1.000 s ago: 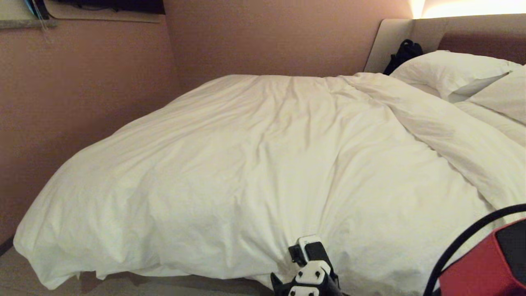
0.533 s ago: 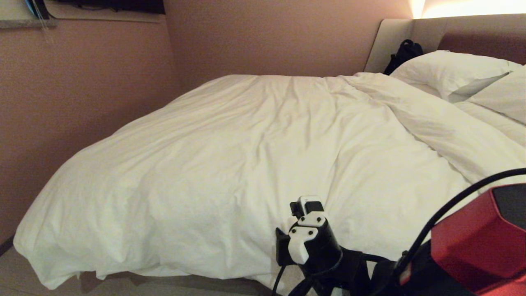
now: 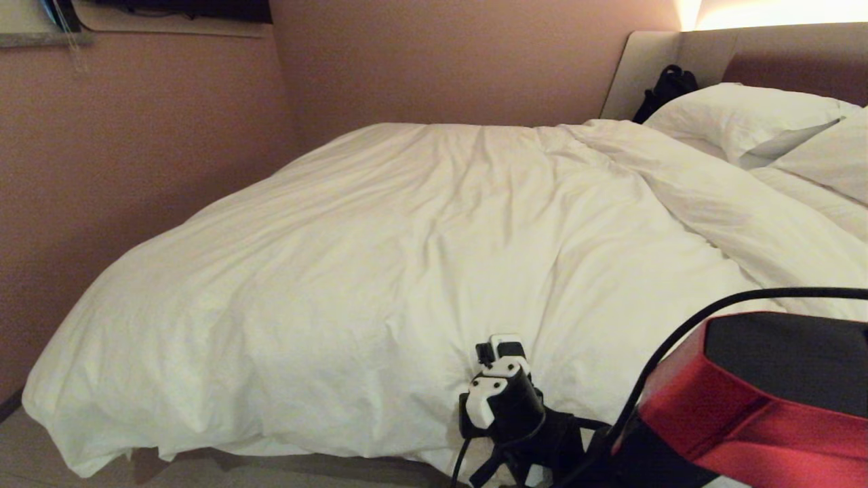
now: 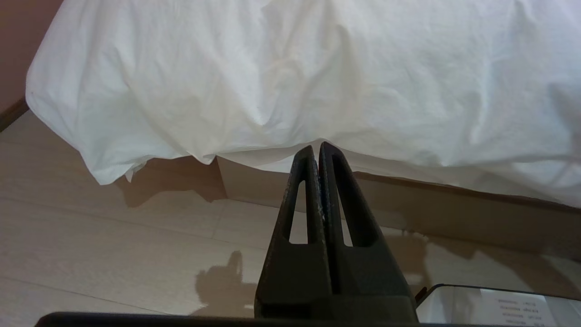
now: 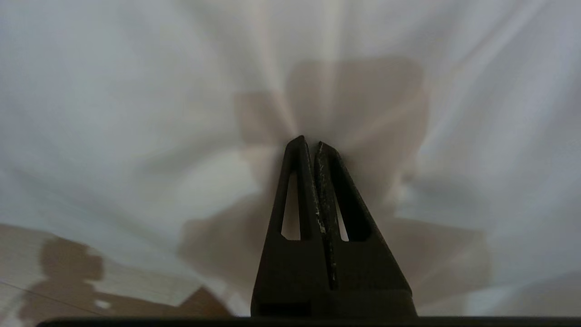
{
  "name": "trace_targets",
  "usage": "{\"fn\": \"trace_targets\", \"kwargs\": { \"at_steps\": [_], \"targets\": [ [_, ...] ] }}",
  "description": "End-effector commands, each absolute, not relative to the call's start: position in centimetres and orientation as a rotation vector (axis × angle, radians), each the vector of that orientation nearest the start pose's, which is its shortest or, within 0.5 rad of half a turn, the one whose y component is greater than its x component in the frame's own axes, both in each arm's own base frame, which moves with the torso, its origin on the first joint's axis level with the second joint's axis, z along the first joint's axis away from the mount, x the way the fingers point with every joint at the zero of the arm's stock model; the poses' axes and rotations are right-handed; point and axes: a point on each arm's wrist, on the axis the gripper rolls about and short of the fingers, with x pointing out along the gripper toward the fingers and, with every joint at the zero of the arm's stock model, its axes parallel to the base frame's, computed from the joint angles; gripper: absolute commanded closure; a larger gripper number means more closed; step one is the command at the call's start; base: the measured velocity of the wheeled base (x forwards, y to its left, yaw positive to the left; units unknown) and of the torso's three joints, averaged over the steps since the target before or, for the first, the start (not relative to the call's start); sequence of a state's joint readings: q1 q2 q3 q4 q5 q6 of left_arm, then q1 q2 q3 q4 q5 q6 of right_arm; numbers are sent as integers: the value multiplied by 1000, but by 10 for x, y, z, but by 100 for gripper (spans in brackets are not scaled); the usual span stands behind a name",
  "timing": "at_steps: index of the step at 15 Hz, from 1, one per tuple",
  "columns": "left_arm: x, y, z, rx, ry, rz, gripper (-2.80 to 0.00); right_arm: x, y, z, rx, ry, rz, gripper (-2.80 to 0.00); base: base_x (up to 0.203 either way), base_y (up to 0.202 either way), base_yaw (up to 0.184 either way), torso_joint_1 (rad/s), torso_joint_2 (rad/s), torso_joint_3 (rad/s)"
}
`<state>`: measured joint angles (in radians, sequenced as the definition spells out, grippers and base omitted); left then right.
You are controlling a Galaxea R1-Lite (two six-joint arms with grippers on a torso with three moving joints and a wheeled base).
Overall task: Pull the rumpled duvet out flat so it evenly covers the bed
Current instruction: Flatten the corners of the folded blanket
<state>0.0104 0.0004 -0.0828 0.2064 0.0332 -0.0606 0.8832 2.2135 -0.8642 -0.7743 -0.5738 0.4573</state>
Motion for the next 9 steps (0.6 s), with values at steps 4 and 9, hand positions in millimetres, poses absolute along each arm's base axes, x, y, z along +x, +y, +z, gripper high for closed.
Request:
{"fn": "trace_targets", "kwargs": {
  "at_steps": [4, 9],
  "targets": [
    [-30, 0, 77, -60, 123, 48, 0, 256, 286, -51, -52, 592, 150, 0, 0, 0, 0, 0, 0, 0],
    [-30, 0, 77, -60, 123, 48, 0, 239, 281, -66, -126, 628, 177, 0, 0, 0, 0, 0, 0, 0]
  ]
}}
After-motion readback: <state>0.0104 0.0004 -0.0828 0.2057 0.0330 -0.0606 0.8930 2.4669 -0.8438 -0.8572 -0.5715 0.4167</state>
